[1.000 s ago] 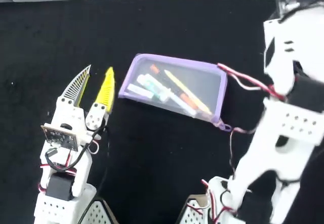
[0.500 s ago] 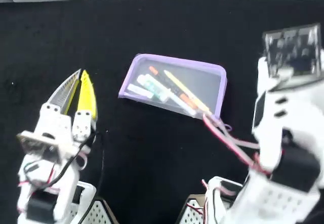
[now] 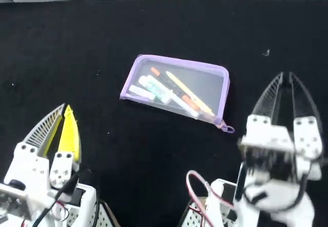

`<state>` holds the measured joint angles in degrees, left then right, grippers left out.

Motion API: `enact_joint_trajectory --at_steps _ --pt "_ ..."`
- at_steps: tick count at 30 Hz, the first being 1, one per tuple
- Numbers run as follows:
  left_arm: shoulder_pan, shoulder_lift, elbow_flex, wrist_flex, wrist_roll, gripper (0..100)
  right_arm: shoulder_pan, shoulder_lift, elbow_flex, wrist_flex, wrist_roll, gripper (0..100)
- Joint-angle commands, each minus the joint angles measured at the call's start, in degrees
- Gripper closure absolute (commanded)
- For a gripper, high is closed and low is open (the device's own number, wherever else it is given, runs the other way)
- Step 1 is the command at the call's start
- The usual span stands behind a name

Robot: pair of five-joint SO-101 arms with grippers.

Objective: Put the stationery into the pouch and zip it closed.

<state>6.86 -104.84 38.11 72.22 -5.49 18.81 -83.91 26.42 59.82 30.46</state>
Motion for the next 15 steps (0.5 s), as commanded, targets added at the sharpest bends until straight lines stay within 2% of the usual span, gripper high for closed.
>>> enact_joint_trajectory --at_steps 1,6,15 --pt "-0.7 0.2 -5.2 4.8 0.2 97 0.3 -4.5 0.4 0.2 -0.4 98.6" --pt "-0.7 0.2 -6.9 11.7 0.2 97 0.3 -11.1 3.6 2.9 -0.9 98.6" --pt "-0.7 0.2 -6.9 20.0 0.2 97 0.3 -24.8 14.7 3.7 -8.6 98.6"
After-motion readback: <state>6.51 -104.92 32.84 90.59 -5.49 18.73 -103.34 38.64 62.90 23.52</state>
